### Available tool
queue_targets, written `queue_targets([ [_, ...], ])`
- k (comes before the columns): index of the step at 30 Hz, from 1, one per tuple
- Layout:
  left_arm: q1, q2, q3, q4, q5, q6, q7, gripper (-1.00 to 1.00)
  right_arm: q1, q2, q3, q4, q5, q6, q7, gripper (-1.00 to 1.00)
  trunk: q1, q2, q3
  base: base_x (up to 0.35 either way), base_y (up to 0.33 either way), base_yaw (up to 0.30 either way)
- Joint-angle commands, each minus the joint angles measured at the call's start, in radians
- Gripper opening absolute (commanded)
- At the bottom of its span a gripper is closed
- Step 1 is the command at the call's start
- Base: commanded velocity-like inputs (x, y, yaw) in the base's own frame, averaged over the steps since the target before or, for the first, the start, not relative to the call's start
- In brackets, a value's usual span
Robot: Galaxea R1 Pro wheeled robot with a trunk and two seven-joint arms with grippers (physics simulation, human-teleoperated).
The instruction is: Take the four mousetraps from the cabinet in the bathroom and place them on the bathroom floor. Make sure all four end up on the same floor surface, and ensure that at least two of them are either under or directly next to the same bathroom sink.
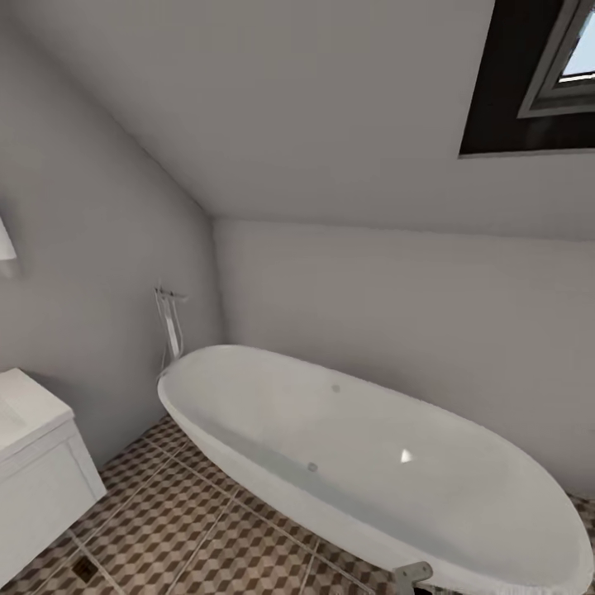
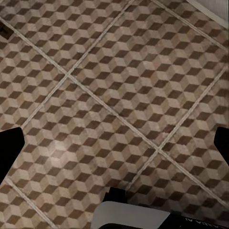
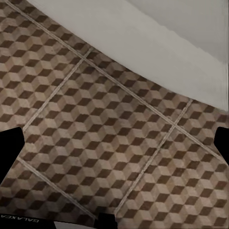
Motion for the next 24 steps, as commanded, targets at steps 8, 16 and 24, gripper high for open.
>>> queue_targets([
  [8, -0.001, -0.001, -0.008, 0.004, 0.005, -0.006, 0.002, 1.00, -0.002, 0.000, -0.005, 0.004, 0.008, -0.006, -0.003, 1.00, 0.000, -0.001, 0.000, 0.000, 0.000, -0.269],
  [16, -0.001, -0.001, -0.008, 0.004, 0.005, -0.006, 0.002, 1.00, -0.002, 0.000, -0.005, 0.005, 0.009, -0.006, -0.003, 1.00, 0.000, -0.001, 0.000, 0.000, 0.000, -0.268],
  [24, -0.001, -0.001, -0.008, 0.004, 0.006, -0.006, 0.003, 1.00, -0.002, 0.000, -0.005, 0.005, 0.008, -0.006, -0.003, 1.00, 0.000, -0.001, 0.000, 0.000, 0.000, -0.268],
])
